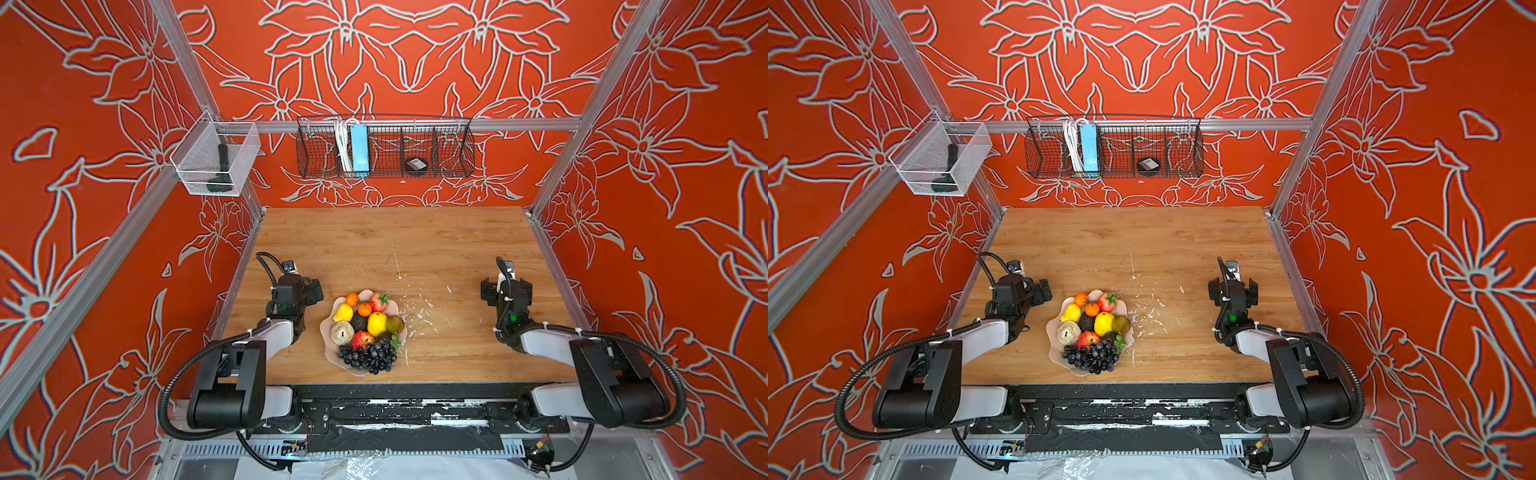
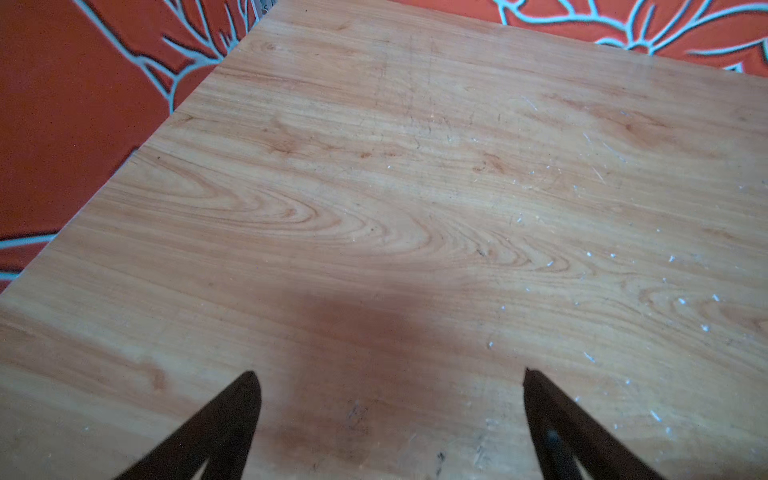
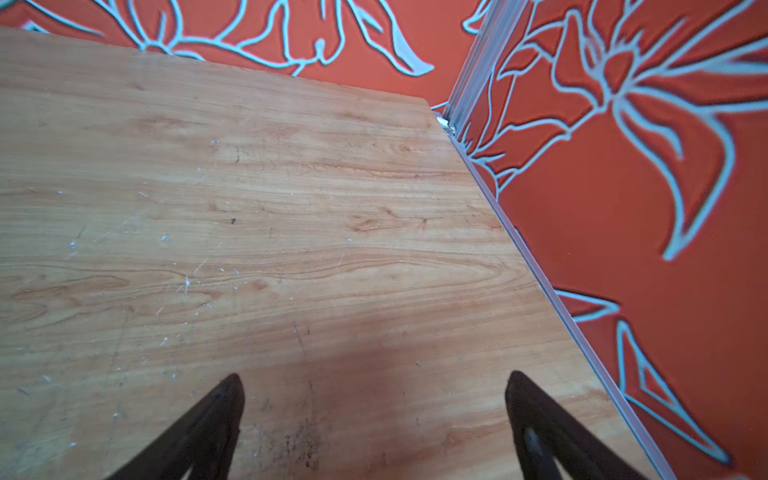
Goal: Place and organize the fake fruits in the fruit bowl
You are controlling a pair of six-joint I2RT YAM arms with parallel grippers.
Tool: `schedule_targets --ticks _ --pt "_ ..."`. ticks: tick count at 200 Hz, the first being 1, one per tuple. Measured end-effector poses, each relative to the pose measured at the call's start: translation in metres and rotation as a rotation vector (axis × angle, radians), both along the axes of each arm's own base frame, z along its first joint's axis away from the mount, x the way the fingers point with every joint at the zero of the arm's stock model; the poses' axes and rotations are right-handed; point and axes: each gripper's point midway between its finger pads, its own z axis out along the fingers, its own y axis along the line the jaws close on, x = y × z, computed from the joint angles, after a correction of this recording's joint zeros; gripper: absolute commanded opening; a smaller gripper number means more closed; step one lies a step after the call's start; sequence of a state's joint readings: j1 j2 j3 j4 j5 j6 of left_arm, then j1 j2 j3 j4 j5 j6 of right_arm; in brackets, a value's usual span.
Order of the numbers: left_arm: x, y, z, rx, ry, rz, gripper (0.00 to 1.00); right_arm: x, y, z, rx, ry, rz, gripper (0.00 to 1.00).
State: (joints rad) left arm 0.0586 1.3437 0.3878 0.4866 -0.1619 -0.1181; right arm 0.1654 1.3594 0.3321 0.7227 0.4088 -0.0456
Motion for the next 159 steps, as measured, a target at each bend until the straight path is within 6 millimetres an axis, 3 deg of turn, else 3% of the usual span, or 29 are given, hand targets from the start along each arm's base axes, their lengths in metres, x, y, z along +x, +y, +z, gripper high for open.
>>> schedule_targets --ticks 29,159 --pt "-0.010 -0.004 -0.011 0.003 0.000 -0.017 0.98 0.002 -0.001 -0.001 0.024 -0.001 0.013 0.98" --pt "-0.004 -0.004 -0.002 0.008 -0.043 -0.019 0.98 0.007 -0.004 -0.006 0.071 0.028 0.021 0.98"
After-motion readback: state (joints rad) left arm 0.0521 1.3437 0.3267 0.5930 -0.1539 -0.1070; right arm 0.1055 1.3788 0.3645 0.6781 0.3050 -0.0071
